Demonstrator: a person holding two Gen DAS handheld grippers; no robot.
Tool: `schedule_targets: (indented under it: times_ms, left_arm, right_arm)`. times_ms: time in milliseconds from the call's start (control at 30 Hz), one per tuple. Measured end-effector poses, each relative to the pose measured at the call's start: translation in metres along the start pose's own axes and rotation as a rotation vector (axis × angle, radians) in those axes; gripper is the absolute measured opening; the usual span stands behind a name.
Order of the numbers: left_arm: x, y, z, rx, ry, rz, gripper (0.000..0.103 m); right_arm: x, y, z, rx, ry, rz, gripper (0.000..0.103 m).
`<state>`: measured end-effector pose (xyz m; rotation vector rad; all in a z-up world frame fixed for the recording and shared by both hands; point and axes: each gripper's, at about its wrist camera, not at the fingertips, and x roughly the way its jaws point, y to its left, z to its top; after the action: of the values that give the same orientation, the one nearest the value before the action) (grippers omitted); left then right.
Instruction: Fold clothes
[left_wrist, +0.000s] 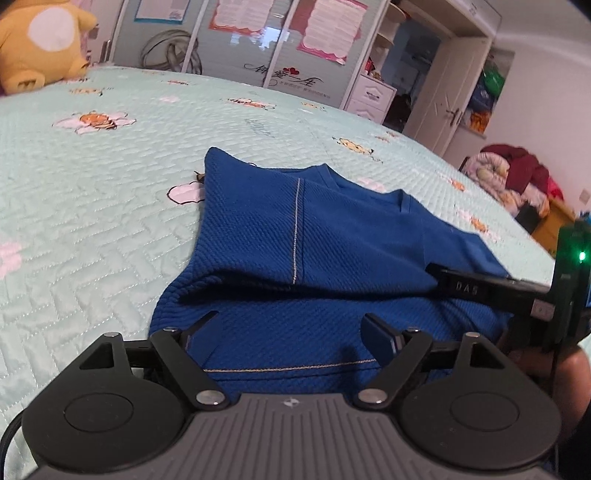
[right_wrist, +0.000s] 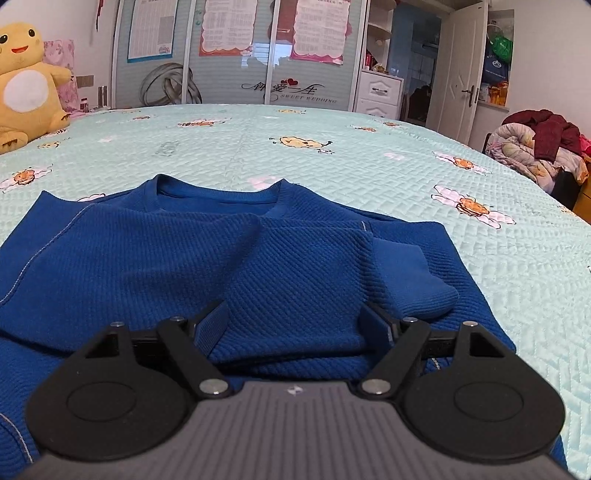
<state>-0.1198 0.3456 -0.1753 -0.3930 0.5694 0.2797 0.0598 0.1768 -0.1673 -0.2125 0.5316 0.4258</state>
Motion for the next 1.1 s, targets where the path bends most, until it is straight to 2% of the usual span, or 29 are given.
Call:
schedule_targets:
  times_ms: [300,1100]
  left_arm:
    - [0.005,-0.024,-0.005,0.137,0.02,0.085,0.092]
    - [0.009,-0.034,-0.008,0.188,0.029,0.117,0.096]
  right_arm:
    - [0.001,-0.001,0.0,-0.002,0.0,-0.002,0.079]
    - [-0.002,-0.001,-0.002,-0.004,-0.001,-0.005,0.08]
